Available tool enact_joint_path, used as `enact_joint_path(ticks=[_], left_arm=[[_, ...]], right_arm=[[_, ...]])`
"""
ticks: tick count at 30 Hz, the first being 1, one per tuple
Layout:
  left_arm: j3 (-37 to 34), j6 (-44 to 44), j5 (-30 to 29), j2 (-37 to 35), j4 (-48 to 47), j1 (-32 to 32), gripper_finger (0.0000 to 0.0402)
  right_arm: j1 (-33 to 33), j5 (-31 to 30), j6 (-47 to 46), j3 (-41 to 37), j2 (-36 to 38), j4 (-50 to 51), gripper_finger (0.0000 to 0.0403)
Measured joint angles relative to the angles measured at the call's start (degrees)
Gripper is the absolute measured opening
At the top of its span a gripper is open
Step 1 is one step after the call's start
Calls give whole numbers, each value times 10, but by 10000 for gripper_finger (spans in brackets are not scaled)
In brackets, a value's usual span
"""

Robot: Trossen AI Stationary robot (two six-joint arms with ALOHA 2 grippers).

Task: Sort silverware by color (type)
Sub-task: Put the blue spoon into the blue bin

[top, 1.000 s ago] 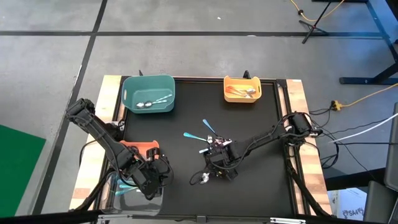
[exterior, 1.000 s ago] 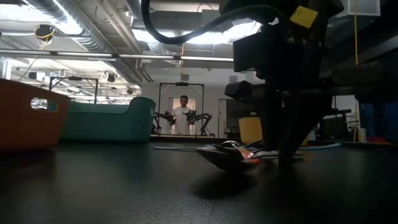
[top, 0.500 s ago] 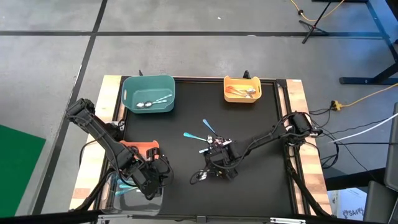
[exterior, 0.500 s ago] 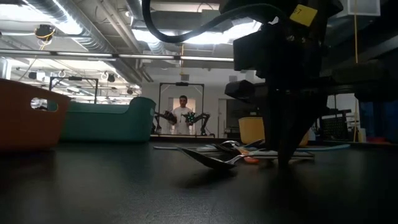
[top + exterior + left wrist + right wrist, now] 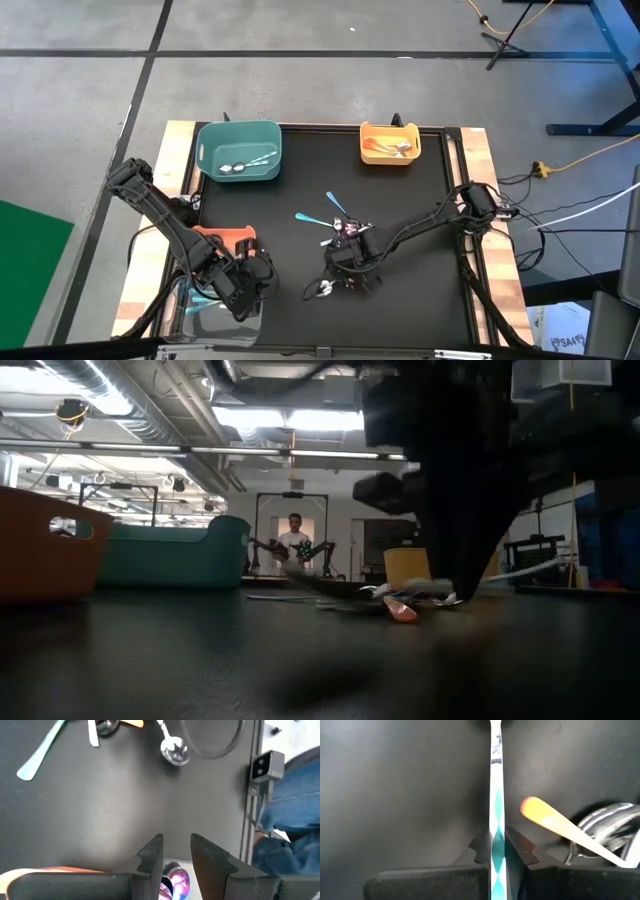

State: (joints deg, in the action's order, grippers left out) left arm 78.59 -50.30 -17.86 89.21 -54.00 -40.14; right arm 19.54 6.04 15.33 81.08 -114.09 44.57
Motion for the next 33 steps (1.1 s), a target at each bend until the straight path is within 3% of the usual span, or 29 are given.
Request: enact_joint_path(ticks=[4, 16, 23, 33], left_arm=[[0, 0, 24, 0, 0, -4, 92], [0, -1, 18, 0, -6, -30, 92], [0, -2, -26, 0, -6, -44, 92], [0, -17, -22, 0, -38, -70, 92]], right_arm=[[0, 25, 0, 27, 1, 24, 14], [-1, 25, 2, 105, 3, 131, 14], [-1, -9, 26, 138, 3, 174, 14], [-18, -32, 64, 149, 4, 203, 14]])
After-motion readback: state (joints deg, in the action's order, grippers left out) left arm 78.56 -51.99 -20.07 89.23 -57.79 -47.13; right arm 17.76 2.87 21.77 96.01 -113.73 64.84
